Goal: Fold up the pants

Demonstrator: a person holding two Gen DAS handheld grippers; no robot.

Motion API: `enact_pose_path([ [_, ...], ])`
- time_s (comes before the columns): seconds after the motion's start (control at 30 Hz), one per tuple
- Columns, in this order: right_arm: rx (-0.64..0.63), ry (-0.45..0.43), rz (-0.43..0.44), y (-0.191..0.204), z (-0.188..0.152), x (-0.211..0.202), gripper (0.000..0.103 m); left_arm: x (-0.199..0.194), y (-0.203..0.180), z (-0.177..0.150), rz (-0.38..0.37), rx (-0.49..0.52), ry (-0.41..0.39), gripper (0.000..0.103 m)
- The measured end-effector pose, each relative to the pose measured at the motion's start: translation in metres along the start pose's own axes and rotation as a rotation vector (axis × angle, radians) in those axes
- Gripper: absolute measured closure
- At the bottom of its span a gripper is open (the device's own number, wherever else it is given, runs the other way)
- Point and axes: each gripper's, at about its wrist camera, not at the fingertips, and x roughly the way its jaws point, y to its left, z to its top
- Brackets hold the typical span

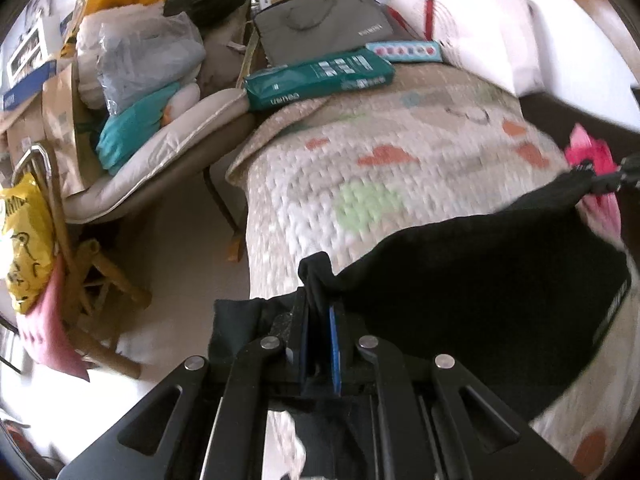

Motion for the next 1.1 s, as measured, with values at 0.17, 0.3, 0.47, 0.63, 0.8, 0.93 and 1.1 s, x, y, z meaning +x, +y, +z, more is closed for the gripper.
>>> enact_pose_path([
  [0.17, -0.012, 0.068, 0.036, 0.025, -0.056, -0.018, 0.101, -0.009, -0.028, -0.044, 0.047, 0.135, 0.076, 0.093],
  [0.3, -0.005, 0.168, 0.040, 0.035, -0.104, -0.010, 0.103, -0.019, -0.051, -0.075, 0.112, 0.296, 0.131, 0.090],
  [0.47, 0.034, 0.268, 0.016, 0.030, -0.141, 0.000, 0.102, -0.051, -0.049, -0.080, 0.127, 0.325, 0.106, 0.087],
  [0.63, 0.101, 0.209, -0.026, 0.016, -0.133, -0.019, 0.090, -0.095, -0.023, -0.077, 0.102, 0.252, 0.065, 0.086],
  [0.8, 0.058, 0.088, -0.067, 0.025, -0.110, -0.040, 0.018, -0.121, 0.018, -0.061, 0.060, 0.031, -0.014, 0.079],
  [0.93, -0.018, 0.107, -0.039, 0.042, -0.095, -0.027, 0.033, -0.098, 0.022, -0.038, 0.096, -0.101, -0.012, 0.076],
  [1.1, -0.064, 0.177, -0.135, 0.043, -0.105, 0.000, 0.050, -0.047, -0.015, -0.016, 0.049, -0.162, 0.025, 0.076],
])
